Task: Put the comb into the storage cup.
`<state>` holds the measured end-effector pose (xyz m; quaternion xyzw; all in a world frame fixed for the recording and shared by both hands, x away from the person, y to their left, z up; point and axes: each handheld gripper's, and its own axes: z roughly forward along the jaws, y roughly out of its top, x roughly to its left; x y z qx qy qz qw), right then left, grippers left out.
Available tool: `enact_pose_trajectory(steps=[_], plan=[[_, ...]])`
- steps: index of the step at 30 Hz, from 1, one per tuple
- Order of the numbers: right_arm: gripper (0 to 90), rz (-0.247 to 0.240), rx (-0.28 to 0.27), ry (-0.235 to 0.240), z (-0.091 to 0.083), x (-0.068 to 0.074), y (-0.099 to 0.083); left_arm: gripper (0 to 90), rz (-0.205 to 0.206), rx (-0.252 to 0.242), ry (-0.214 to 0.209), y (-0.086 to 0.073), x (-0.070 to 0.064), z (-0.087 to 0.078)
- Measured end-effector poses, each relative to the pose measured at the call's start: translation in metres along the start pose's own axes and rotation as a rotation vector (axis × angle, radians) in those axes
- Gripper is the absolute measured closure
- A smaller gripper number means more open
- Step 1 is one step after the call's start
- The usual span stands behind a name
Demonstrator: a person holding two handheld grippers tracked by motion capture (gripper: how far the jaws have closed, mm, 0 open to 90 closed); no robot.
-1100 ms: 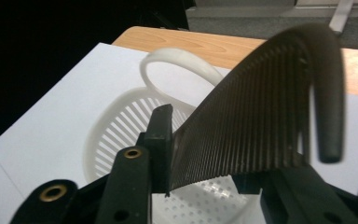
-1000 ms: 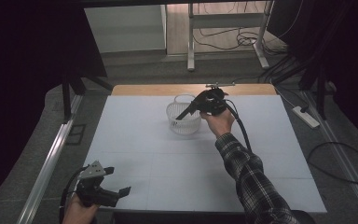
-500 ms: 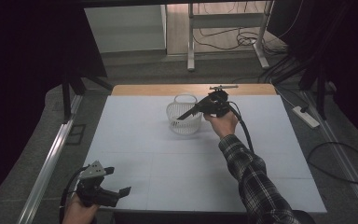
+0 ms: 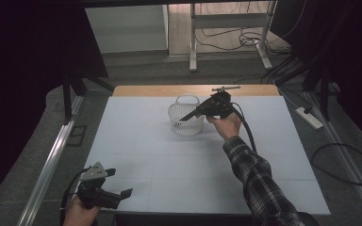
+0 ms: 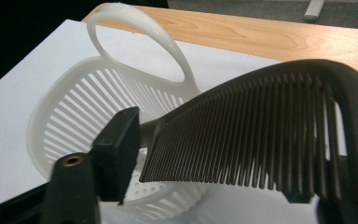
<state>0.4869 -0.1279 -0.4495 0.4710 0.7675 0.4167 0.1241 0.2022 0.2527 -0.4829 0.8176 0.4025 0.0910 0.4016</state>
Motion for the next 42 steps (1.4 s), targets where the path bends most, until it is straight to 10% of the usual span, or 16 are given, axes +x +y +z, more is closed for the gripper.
enact_pose_trajectory(steps=[42], plan=[[9.9, -0.080, 0.057, 0.003, -0.019, -0.003, -0.008, 0.4, 0.002, 0.002, -0.001, 0.000, 0.000, 0.000]])
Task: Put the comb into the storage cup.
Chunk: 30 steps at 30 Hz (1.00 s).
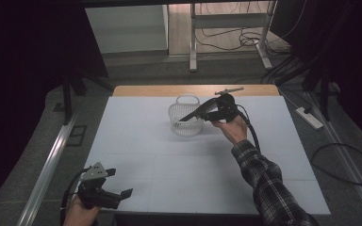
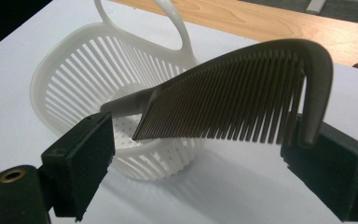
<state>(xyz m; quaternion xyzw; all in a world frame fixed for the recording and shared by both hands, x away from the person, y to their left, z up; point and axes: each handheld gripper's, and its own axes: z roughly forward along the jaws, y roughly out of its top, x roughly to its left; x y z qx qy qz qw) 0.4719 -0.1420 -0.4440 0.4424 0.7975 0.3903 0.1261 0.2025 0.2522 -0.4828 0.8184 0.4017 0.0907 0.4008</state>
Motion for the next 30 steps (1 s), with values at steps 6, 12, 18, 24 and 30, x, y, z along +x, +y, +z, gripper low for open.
enact_pose_trajectory(steps=[6, 12, 18, 24, 30], plan=[[9.8, -0.010, 0.011, 0.014, -0.005, 0.001, -0.002, 0.3, 0.000, 0.000, 0.000, 0.000, 0.000, 0.000], [9.8, -0.019, 0.018, 0.029, -0.009, 0.002, -0.004, 0.3, 0.001, 0.001, 0.002, 0.000, 0.000, 0.000], [9.0, -0.030, 0.031, 0.035, -0.013, 0.004, -0.006, 0.3, 0.000, 0.000, 0.002, 0.000, 0.000, 0.000], [7.3, -0.034, 0.037, 0.049, -0.019, 0.005, -0.010, 0.0, -0.003, -0.002, 0.002, 0.000, 0.000, 0.000], [4.7, -0.054, 0.043, 0.049, -0.025, 0.006, -0.013, 0.0, -0.005, -0.004, 0.002, 0.000, 0.000, 0.000]])
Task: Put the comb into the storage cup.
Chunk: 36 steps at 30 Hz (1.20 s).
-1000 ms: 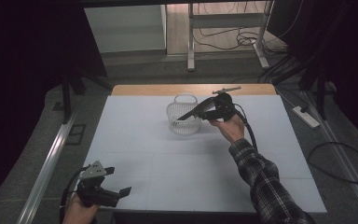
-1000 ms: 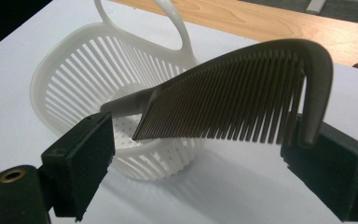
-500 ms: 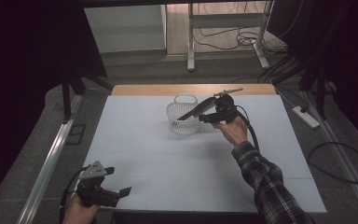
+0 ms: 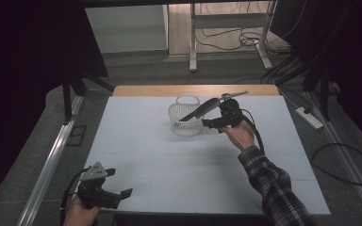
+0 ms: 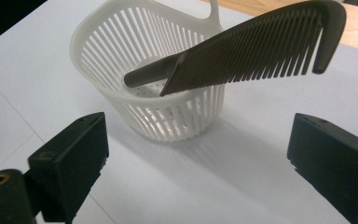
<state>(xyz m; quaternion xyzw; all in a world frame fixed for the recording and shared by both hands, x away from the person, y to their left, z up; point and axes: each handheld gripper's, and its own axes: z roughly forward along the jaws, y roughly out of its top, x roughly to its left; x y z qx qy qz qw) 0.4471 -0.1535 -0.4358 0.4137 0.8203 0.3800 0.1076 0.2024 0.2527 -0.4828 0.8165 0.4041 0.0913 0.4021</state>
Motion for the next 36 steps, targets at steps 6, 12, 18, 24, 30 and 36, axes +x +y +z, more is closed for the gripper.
enact_pose_trajectory(steps=[6, 12, 18, 24, 30, 36], plan=[[3.2, -0.014, -0.008, 0.010, -0.007, 0.004, -0.003, 0.0, 0.000, 0.001, 0.000, 0.000, 0.000, 0.000], [2.7, -0.036, -0.010, 0.029, -0.012, 0.008, -0.006, 0.0, 0.001, 0.002, 0.002, 0.000, 0.000, 0.000], [2.6, -0.059, 0.004, 0.036, -0.018, 0.013, -0.011, 0.0, 0.001, 0.003, 0.002, 0.000, 0.000, 0.000], [0.4, -0.079, 0.007, 0.032, -0.021, 0.015, -0.016, 0.0, 0.001, 0.003, 0.002, 0.000, 0.000, 0.000], [0.0, -0.082, 0.001, 0.024, -0.023, 0.017, -0.022, 0.0, 0.001, 0.002, 0.001, 0.000, 0.000, 0.000], [0.0, -0.087, -0.002, 0.027, -0.025, 0.019, -0.029, 0.0, 0.000, 0.000, 0.001, 0.000, 0.000, 0.000]])
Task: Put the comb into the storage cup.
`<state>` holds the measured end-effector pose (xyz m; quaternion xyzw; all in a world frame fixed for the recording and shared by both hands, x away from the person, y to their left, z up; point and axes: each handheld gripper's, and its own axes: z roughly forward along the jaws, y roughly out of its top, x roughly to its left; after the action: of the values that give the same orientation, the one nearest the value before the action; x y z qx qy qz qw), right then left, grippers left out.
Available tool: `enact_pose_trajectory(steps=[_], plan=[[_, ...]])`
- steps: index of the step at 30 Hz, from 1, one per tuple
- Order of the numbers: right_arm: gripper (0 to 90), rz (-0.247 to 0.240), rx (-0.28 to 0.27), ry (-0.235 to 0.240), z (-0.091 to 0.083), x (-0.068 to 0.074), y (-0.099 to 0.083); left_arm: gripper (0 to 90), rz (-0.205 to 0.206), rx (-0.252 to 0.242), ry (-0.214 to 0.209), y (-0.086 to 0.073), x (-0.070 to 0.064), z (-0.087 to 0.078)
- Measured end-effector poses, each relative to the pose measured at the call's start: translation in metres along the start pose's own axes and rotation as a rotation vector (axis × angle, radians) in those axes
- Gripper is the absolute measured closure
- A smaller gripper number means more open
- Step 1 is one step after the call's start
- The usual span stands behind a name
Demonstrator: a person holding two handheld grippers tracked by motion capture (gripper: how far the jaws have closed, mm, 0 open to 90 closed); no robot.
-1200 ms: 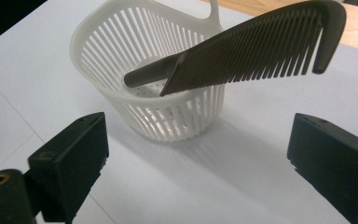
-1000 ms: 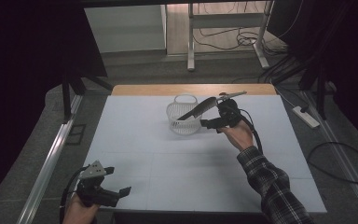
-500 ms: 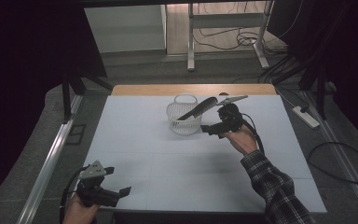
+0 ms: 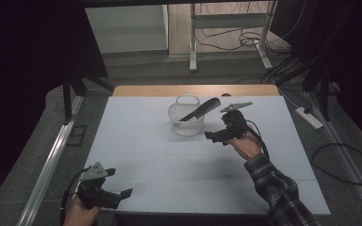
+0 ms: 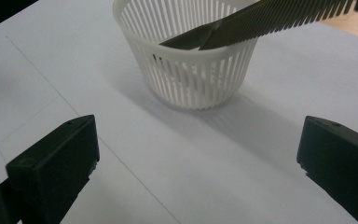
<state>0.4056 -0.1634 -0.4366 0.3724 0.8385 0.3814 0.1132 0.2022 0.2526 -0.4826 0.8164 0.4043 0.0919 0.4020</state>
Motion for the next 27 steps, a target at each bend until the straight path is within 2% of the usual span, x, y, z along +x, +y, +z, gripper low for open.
enact_pose_trajectory(steps=[10, 27], plan=[[0.0, -0.030, 0.006, 0.003, -0.005, 0.009, -0.008, 0.0, 0.001, -0.002, -0.002, 0.000, 0.000, 0.000], [0.0, -0.039, 0.017, 0.010, -0.019, 0.017, -0.022, 0.0, -0.001, -0.002, -0.003, 0.000, 0.000, 0.000]])
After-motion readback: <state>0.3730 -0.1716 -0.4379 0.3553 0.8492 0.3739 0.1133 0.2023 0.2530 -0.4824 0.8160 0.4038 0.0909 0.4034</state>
